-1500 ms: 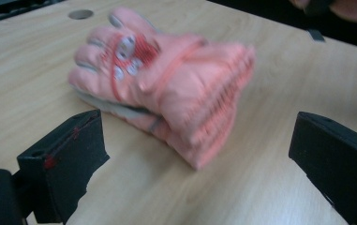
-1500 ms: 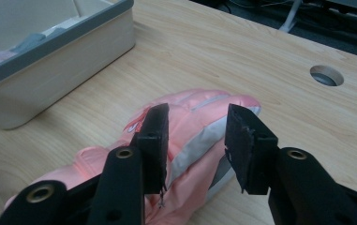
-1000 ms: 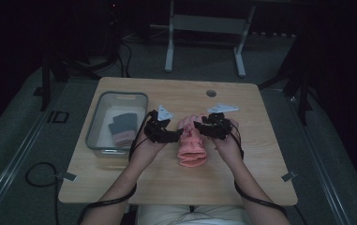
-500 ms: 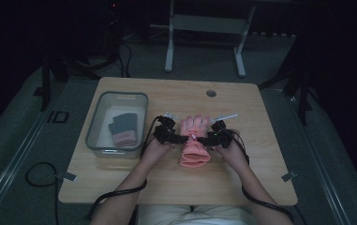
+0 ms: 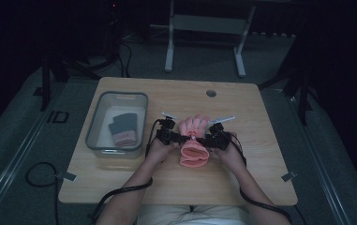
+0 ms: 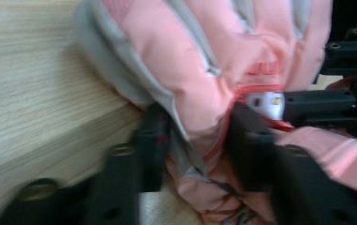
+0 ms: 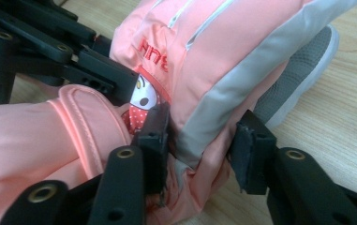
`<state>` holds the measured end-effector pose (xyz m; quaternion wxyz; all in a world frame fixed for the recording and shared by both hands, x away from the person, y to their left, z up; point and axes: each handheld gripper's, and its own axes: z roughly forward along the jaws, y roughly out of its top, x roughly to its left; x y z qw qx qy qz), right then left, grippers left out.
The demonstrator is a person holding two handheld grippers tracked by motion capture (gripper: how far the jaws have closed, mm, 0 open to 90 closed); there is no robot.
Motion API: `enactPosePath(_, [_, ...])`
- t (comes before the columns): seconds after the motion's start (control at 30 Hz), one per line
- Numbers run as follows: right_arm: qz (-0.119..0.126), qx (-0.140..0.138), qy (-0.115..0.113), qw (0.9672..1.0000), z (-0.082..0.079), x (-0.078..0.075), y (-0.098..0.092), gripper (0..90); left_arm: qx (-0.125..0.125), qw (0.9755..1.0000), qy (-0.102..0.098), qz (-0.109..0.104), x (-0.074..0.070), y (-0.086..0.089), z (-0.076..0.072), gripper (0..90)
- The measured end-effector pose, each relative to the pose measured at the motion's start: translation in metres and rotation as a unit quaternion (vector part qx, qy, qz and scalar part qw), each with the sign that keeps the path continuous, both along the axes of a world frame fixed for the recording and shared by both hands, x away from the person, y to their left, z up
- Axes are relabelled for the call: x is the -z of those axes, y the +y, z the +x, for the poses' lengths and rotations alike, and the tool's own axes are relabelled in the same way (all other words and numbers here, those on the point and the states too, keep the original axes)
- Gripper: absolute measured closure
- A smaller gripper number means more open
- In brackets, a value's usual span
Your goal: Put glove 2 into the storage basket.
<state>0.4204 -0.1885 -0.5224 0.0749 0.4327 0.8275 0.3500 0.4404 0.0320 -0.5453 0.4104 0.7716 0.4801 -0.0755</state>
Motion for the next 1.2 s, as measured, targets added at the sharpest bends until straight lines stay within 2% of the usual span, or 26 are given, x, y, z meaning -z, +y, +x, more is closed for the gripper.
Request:
enactPosePath(0.1, [0.015, 0.004, -0.009, 0.9998, -0.003, 0.000, -0.001, 65.5, 0.010, 0.9996, -0.011, 0.023, -0.008, -0.004, -0.001, 73.8])
enactPosePath(0.17, [0.024, 0.005, -0.009, 0.9997, -0.003, 0.001, -0.003, 66.2, 0.011, 0.9996, -0.012, 0.022, -0.010, -0.004, -0.001, 75.2])
enactPosePath(0.2, [0.043, 0.009, -0.004, 0.9990, -0.004, 0.000, -0.007, 67.7, 0.016, 0.9994, -0.018, 0.025, -0.015, -0.006, -0.003, 75.6])
enactPosePath(0.27, [0.041, 0.008, -0.010, 0.9991, -0.006, -0.004, -0.007, 68.5, 0.020, 0.9989, -0.026, 0.033, -0.020, -0.008, -0.005, 75.9])
enactPosePath(0.43, [0.044, 0.010, -0.019, 0.9988, -0.010, -0.013, -0.006, 69.2, 0.013, 0.9988, -0.041, 0.025, -0.032, -0.005, -0.010, 76.0])
enactPosePath(0.73, [0.063, 0.004, -0.049, 0.9968, -0.013, -0.045, 0.004, 69.4, -0.002, 0.9964, -0.079, 0.028, -0.070, 0.008, -0.018, 76.0])
enactPosePath(0.8, [0.066, 0.002, -0.056, 0.9962, -0.013, -0.051, 0.008, 69.5, -0.004, 0.9962, -0.082, 0.027, -0.073, 0.011, -0.018, 76.0])
enactPosePath(0.87, [0.066, -0.001, -0.060, 0.9960, -0.013, -0.056, 0.012, 69.5, -0.010, 0.9955, -0.089, 0.031, -0.082, 0.017, -0.020, 76.0])
enactPosePath(1.17, [0.074, -0.015, -0.076, 0.9942, -0.008, -0.076, 0.037, 69.4, -0.029, 0.9932, -0.105, 0.041, -0.103, 0.038, -0.022, 76.0])
enactPosePath(1.2, [0.079, -0.017, -0.077, 0.9937, -0.006, -0.079, 0.040, 69.4, -0.035, 0.9925, -0.109, 0.044, -0.109, 0.044, -0.023, 76.0])
